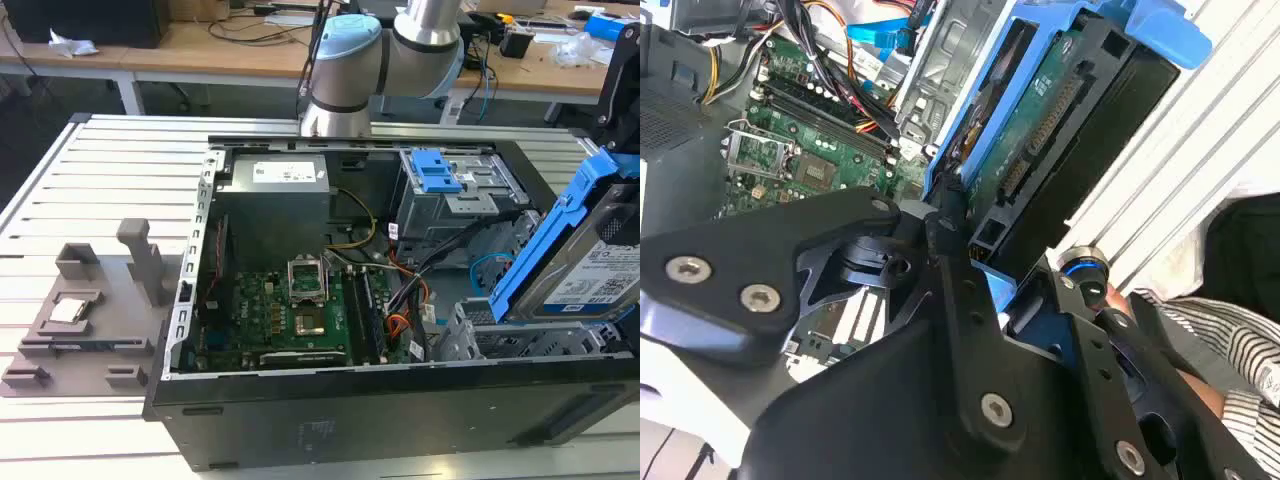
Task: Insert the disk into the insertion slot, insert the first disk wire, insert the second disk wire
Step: 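Insert the disk into the insertion slot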
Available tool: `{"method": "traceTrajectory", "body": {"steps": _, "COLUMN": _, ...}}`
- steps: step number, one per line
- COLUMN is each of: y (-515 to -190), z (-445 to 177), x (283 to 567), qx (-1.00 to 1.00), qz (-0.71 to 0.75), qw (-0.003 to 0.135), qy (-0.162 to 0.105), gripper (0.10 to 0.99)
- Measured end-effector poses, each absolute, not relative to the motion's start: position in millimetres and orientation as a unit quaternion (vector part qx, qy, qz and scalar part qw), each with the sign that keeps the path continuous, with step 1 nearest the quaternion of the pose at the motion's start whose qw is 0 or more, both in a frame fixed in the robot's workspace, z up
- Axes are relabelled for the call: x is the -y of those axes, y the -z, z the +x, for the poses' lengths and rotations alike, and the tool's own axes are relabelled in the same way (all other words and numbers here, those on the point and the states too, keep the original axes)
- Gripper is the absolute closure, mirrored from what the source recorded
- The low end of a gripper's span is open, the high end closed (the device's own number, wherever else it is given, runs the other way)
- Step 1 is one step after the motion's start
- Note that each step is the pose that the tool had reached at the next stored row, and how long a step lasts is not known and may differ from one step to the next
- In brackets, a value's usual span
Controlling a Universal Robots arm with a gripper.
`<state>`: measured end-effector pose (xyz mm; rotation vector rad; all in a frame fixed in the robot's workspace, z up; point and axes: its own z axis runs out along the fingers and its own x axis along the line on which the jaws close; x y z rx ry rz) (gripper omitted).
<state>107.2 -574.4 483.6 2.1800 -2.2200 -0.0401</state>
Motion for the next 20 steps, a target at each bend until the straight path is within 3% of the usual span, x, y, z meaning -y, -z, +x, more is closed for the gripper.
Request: {"method": "traceTrajectory", "body": {"steps": 20, "y": -460.8, "z": 107.2, "x": 569.4, "qx": 0.713, "qz": 0.701, "qw": 0.015, "qy": 0.013, "gripper": 0.722}}
